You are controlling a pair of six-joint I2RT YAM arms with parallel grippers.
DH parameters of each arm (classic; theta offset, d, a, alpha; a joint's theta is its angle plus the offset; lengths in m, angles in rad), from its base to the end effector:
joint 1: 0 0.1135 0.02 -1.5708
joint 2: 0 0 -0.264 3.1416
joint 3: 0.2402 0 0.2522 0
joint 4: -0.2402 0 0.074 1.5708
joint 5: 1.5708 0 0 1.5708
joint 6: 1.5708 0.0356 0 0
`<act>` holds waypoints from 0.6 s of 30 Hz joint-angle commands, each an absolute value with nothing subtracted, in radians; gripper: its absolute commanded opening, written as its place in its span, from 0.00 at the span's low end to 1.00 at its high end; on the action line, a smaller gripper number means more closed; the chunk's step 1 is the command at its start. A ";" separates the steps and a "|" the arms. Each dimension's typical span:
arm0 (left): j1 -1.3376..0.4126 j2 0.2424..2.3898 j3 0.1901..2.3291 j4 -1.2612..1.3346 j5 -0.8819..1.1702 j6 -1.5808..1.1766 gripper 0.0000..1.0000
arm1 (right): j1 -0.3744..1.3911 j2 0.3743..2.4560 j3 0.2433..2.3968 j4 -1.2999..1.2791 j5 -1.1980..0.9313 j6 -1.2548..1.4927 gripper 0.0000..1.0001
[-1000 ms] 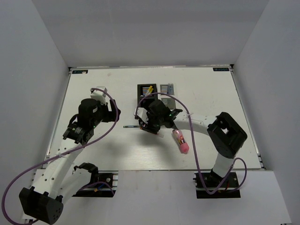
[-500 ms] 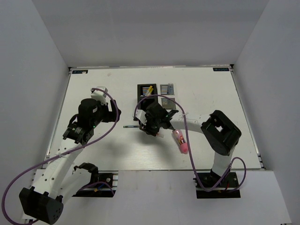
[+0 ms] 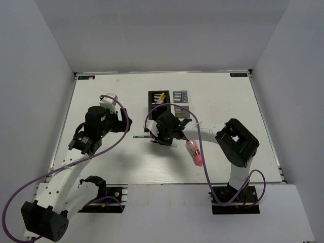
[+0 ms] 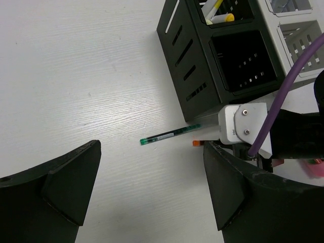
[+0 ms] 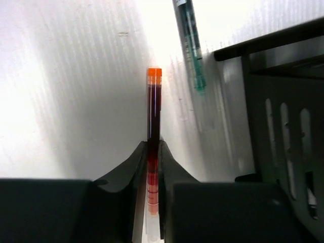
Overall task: Sort the stationery into containers
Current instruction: Pick up the pen from the center of the board.
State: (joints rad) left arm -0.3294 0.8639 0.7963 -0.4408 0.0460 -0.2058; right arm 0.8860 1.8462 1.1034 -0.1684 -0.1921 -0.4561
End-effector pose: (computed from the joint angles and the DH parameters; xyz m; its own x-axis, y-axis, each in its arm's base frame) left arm 0.1818 -0.0639 0.3042 -0.5247 -0.0364 -0.8505 0.2594 0.9447 -0.2004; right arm 0.2348 0.2983 0.1600 -0.0813 -0.7831 -0.6166 -0.9692 0.2065 -0.1345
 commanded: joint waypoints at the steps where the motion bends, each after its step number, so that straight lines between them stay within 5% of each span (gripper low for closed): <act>1: -0.328 0.879 0.798 -0.437 0.083 -0.186 0.92 | 0.885 1.873 1.115 -0.296 -0.268 -0.485 0.11; 4: -0.328 0.888 0.788 -0.428 0.092 -0.186 0.92 | 0.887 1.855 1.115 -0.363 -0.356 -0.521 0.00; 14: -0.328 0.888 0.779 -0.410 0.092 -0.176 0.92 | 0.884 1.585 1.149 -0.525 -0.586 -0.657 0.00; 18: -0.337 0.906 0.761 -0.400 0.092 -0.176 0.85 | 0.876 1.419 1.193 -0.517 -0.565 -0.655 0.00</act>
